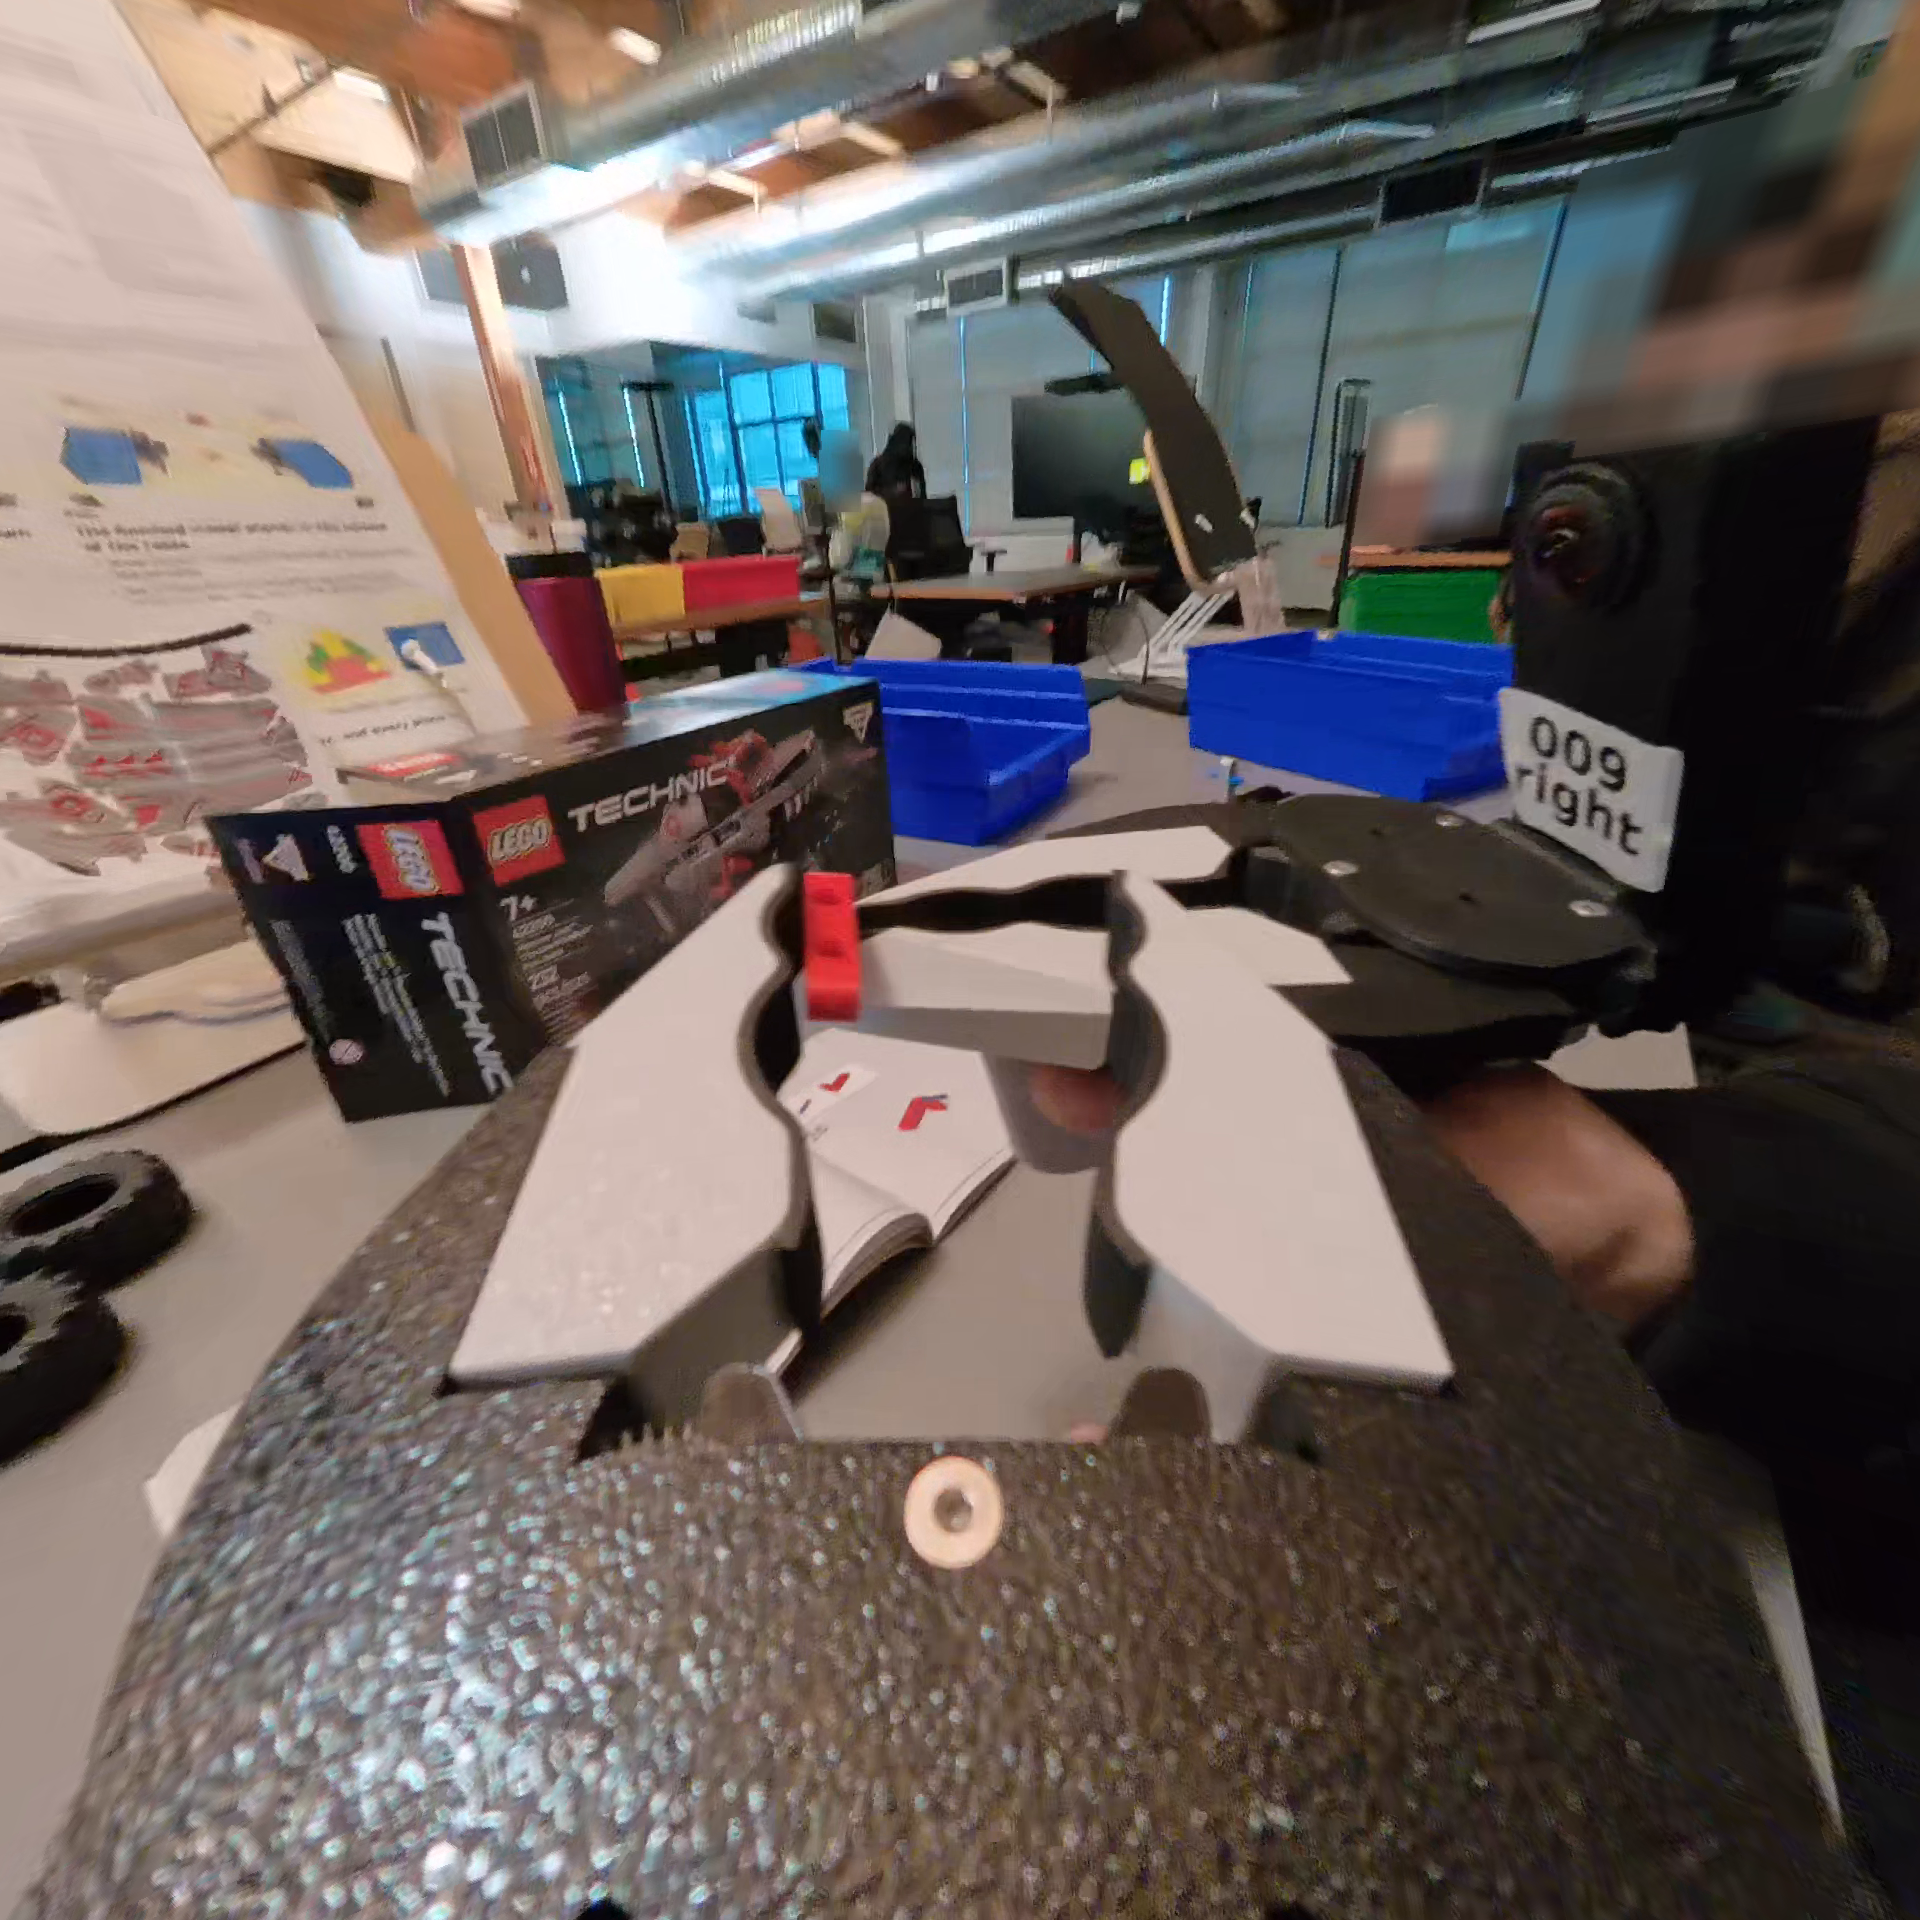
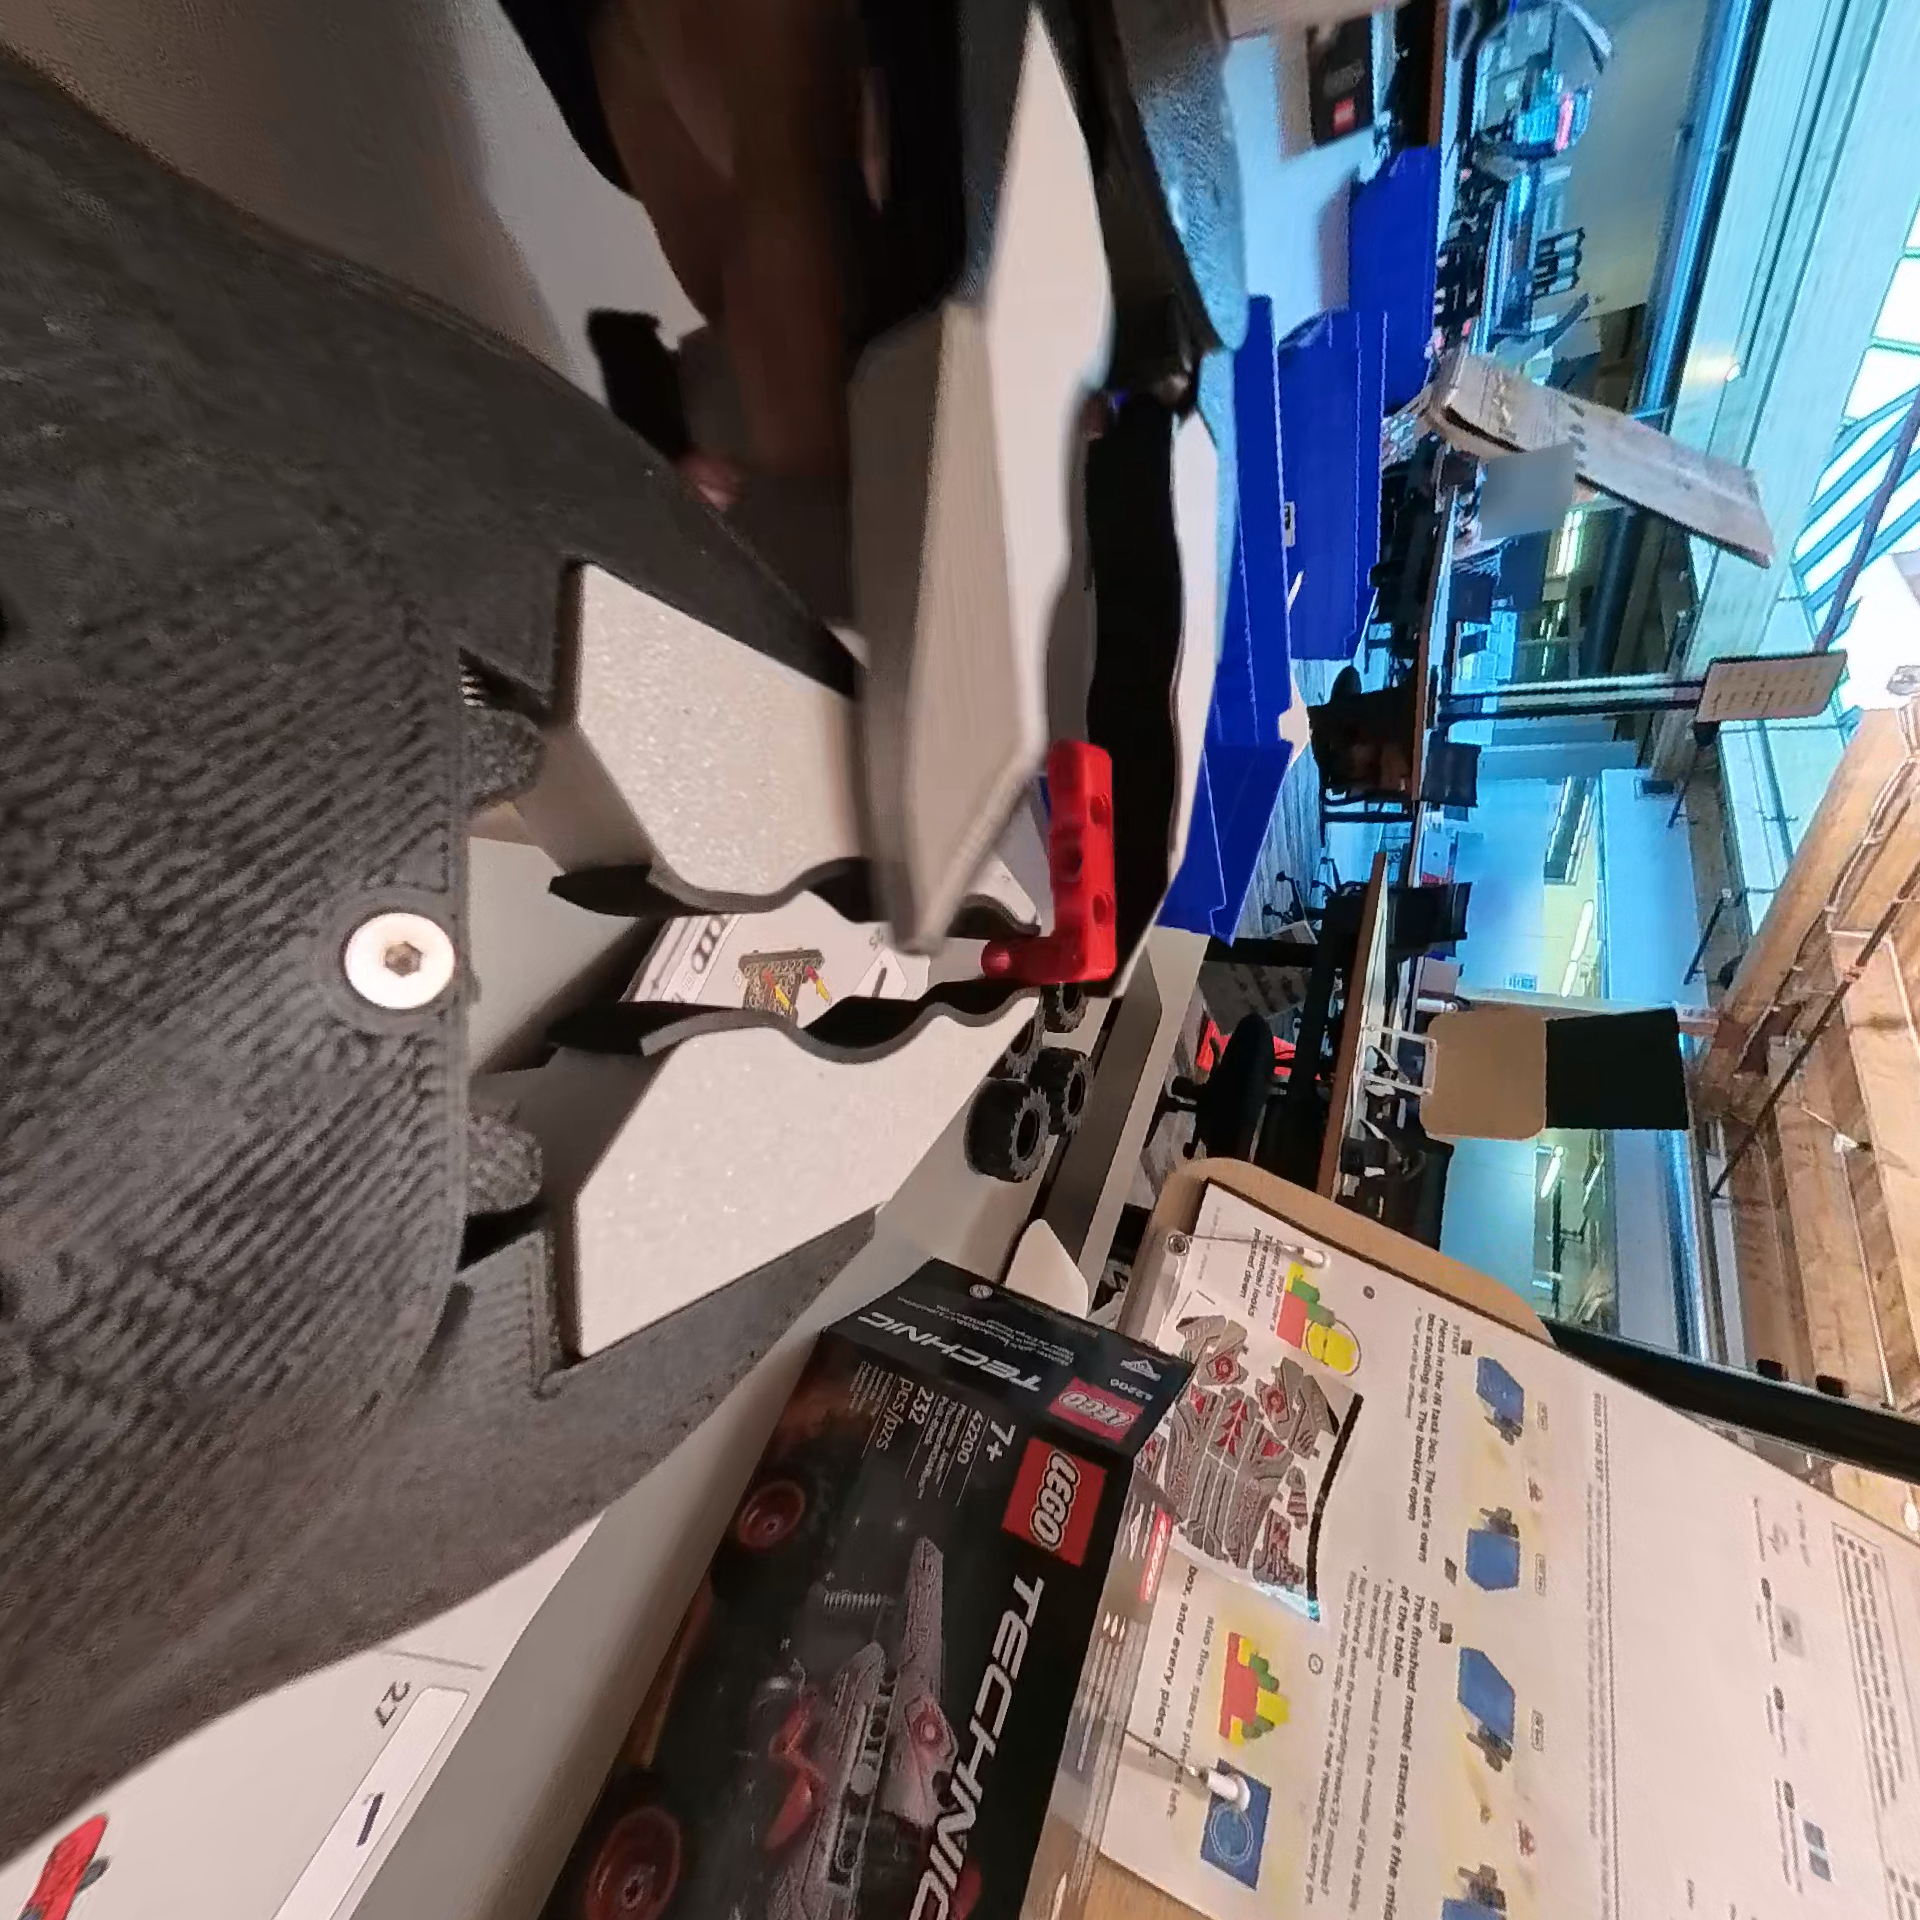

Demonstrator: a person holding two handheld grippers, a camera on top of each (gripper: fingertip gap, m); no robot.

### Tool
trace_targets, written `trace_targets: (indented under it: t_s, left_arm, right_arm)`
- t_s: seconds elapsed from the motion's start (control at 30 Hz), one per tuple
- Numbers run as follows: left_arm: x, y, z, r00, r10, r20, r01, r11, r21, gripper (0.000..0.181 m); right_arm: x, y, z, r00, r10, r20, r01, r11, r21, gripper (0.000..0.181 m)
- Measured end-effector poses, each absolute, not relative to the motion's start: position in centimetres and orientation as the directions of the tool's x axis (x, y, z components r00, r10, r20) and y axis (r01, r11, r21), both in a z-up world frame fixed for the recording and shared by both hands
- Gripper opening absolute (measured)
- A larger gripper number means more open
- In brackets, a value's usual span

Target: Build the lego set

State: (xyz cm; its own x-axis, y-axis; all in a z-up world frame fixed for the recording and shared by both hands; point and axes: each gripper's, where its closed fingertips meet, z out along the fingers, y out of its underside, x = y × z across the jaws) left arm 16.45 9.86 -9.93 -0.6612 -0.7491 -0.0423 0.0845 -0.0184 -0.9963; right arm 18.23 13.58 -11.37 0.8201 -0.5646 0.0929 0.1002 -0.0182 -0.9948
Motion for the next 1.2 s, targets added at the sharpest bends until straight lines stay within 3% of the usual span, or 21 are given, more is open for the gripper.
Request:
trace_targets:
  t_s: [0.07,0.1,0.37,0.63,1.2]
  left_arm:
    - [17.0,11.5,-9.8,-0.592,-0.801,-0.093,0.120,0.026,-0.992,0.016]
    - [17.0,11.9,-9.7,-0.578,-0.807,-0.122,0.151,0.041,-0.988,0.006]
    - [17.0,12.3,-9.7,-0.541,-0.818,-0.199,0.192,0.110,-0.975,0.005]
    - [17.1,13.2,-9.7,-0.521,-0.849,-0.088,0.201,-0.021,-0.979,0.005]
    - [17.0,12.6,-9.9,-0.588,-0.809,0.000,0.177,-0.128,-0.976,0.005]
  right_arm:
    - [17.9,13.8,-11.4,0.829,-0.552,0.086,0.093,-0.015,-0.996,0.005]
    - [17.7,13.9,-11.3,0.827,-0.553,0.099,0.102,-0.024,-0.994,0.005]
    - [18.5,13.6,-11.2,0.807,-0.583,0.096,0.099,-0.026,-0.995,0.005]
    - [18.3,14.5,-11.5,0.822,-0.569,0.005,0.030,0.034,-0.999,0.005]
    - [18.9,13.3,-10.9,0.781,-0.616,0.104,0.115,-0.022,-0.993,0.005]
